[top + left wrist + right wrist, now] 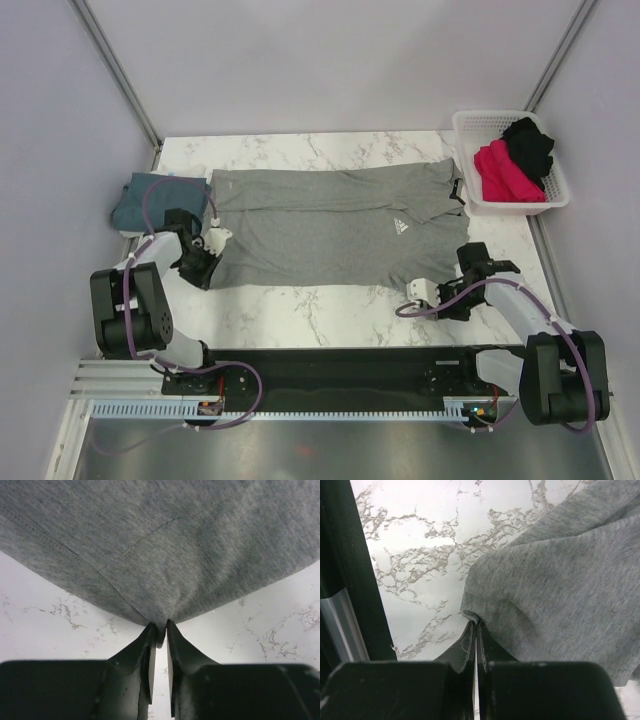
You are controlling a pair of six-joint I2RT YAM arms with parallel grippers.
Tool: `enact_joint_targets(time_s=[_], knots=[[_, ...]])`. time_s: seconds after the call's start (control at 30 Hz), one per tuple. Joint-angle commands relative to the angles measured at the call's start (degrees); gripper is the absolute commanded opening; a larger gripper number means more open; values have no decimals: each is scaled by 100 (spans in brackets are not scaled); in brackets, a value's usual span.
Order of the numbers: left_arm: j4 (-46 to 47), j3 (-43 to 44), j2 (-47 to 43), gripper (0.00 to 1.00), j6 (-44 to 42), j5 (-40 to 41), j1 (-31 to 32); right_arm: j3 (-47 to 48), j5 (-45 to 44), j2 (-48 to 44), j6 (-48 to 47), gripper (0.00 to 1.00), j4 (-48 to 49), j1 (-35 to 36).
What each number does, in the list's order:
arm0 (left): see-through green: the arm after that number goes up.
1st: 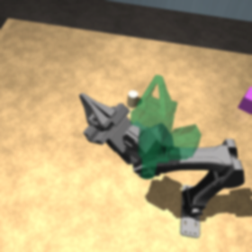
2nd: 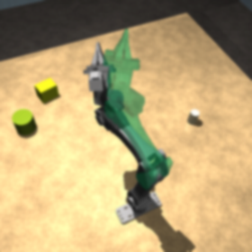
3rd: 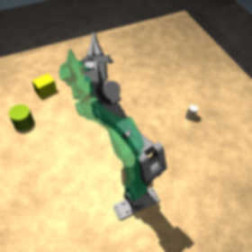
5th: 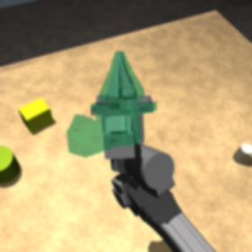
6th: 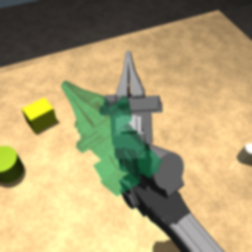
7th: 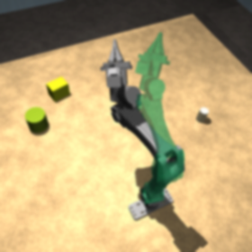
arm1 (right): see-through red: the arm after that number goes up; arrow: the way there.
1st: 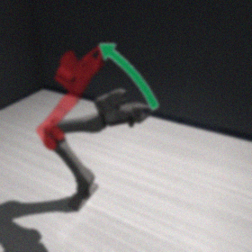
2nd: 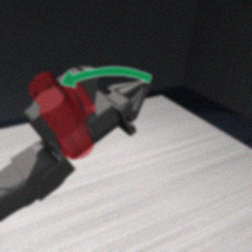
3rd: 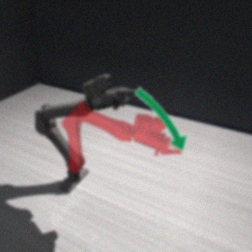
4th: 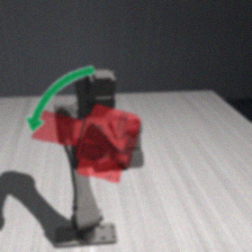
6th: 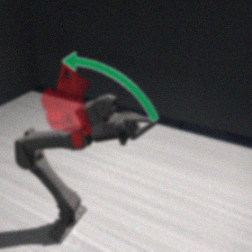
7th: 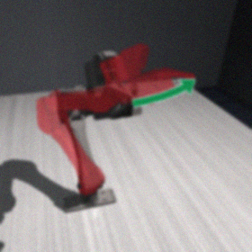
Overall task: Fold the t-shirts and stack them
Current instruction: Fold the tshirt
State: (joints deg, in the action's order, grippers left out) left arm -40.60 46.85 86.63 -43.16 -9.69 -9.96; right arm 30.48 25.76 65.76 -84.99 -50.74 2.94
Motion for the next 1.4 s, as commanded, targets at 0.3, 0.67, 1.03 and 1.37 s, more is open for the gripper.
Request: enact_joint_targets(time_s=[0.3, 0.67, 1.03, 1.37], knots=[[-676, 430, -102, 2, -334, -630, -209, 599, -229, -344, 1465, 0, 846, 14], [-1547, 1590, 170, 2, -579, -955, -200, 1926, -387, -230, 3093, 0, 1856, -13], [-1820, 2416, 381, 2, -606, -1122, -200, 3200, -423, 657, 3928, 0, 2727, -415], [-1679, 2917, 749, 2, -150, -1342, -209, 4167, -484, 1439, 4535, 0, 3334, -681]])
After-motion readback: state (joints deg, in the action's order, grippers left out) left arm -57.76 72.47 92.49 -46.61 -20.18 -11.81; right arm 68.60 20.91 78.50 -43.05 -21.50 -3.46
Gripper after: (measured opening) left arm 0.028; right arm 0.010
